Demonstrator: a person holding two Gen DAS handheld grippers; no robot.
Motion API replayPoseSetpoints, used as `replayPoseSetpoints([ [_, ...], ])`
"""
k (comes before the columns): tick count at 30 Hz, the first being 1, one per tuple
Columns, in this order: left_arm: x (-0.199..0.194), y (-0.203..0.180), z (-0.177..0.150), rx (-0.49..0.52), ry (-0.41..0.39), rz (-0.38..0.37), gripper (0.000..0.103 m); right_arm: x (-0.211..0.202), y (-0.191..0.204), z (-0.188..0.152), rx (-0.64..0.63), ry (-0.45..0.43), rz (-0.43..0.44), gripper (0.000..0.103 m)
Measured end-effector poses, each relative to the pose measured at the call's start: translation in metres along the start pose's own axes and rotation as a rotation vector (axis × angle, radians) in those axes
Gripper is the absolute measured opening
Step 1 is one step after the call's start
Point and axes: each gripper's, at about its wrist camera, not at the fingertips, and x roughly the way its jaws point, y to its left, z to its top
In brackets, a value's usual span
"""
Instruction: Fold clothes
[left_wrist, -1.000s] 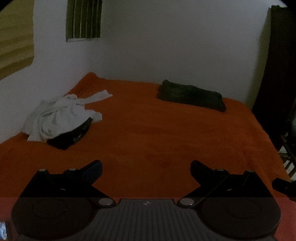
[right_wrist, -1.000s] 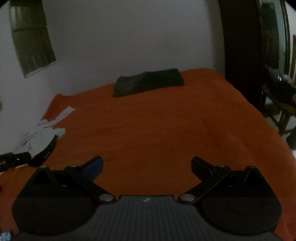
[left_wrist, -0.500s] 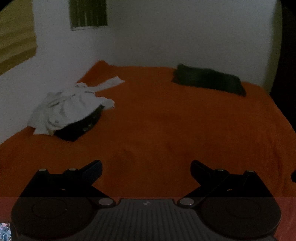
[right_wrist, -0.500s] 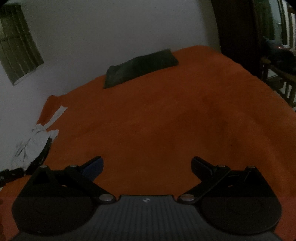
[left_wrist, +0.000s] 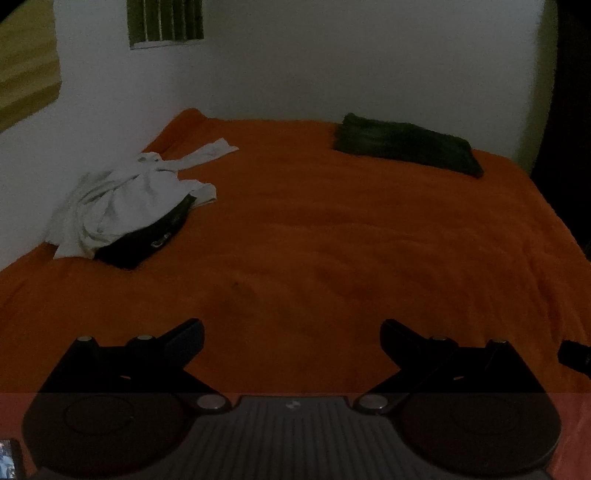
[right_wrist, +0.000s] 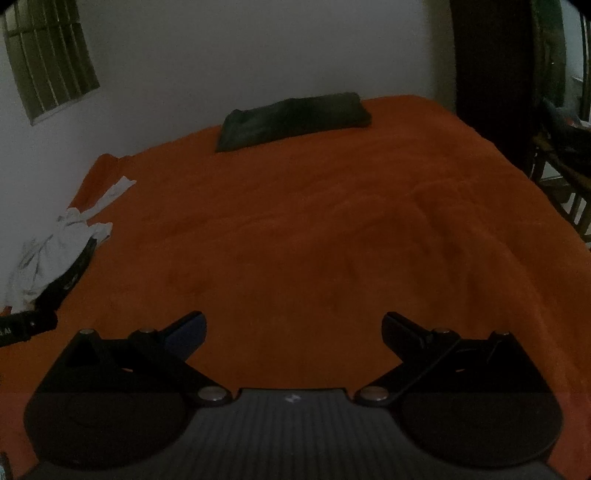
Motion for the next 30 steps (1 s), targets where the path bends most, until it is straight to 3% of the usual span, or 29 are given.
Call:
replayPoseSetpoints([
  [7, -0.011, -0.014, -0.001, 0.024, -0.018, 0.04, 0.103, -0.008, 0.0, -0.005, 0.0, -0.009, 0.008, 0.103],
  [15, -0.011, -0.022, 0.001, 0.043, 0.01, 0.009, 0.103, -0.017, 0.009, -0.015, 0.019, -0.053, 0.032, 0.103],
  [22, -0.013, -0.022, 0.002, 0.042, -0.006, -0.001, 0.103, -0.024, 0.015, -0.01, 0.012, -0.029, 0.014, 0.103],
  [30, -0.016, -0.017, -0.007, 0.01, -0.028, 0.075, 0.103, -0.03, 0.025, -0.01, -0.012, -0.021, 0.039, 0.103],
])
